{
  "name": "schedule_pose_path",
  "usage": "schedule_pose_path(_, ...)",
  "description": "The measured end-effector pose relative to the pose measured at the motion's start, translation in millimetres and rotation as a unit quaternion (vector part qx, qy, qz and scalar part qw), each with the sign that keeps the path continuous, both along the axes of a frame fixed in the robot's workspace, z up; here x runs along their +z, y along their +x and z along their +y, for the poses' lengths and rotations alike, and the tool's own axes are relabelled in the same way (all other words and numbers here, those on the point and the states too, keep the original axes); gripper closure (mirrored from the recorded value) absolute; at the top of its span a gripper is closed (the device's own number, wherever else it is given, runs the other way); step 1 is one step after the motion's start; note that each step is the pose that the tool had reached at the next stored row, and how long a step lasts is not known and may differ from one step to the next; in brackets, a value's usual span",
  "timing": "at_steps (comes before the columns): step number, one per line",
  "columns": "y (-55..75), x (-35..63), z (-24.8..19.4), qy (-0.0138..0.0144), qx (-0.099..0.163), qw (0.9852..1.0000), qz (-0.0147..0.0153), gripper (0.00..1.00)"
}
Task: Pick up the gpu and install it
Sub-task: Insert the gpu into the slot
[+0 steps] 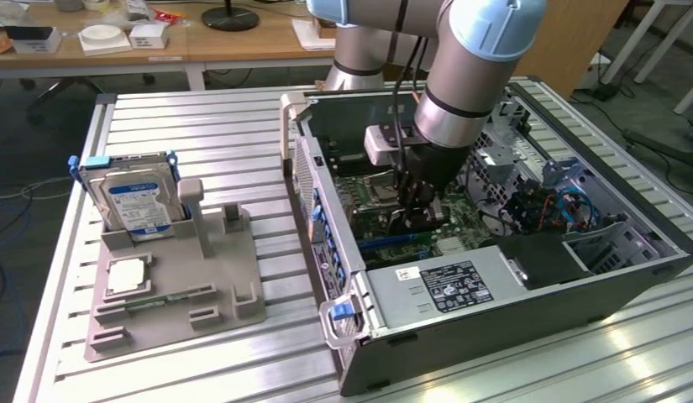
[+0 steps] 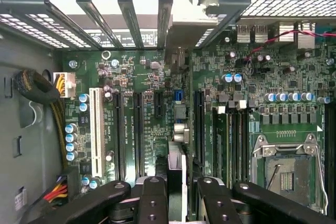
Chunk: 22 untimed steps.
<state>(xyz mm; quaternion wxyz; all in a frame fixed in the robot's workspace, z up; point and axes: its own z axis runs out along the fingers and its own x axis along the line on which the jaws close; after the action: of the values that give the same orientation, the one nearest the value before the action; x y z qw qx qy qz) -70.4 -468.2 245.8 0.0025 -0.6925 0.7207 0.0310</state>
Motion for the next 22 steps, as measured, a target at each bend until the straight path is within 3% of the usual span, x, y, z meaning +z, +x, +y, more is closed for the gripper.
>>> schedule_pose_path(22, -8.1, -1.9, 1.5, 0.0000, 0.005, 1.0000, 0.0000, 0.73)
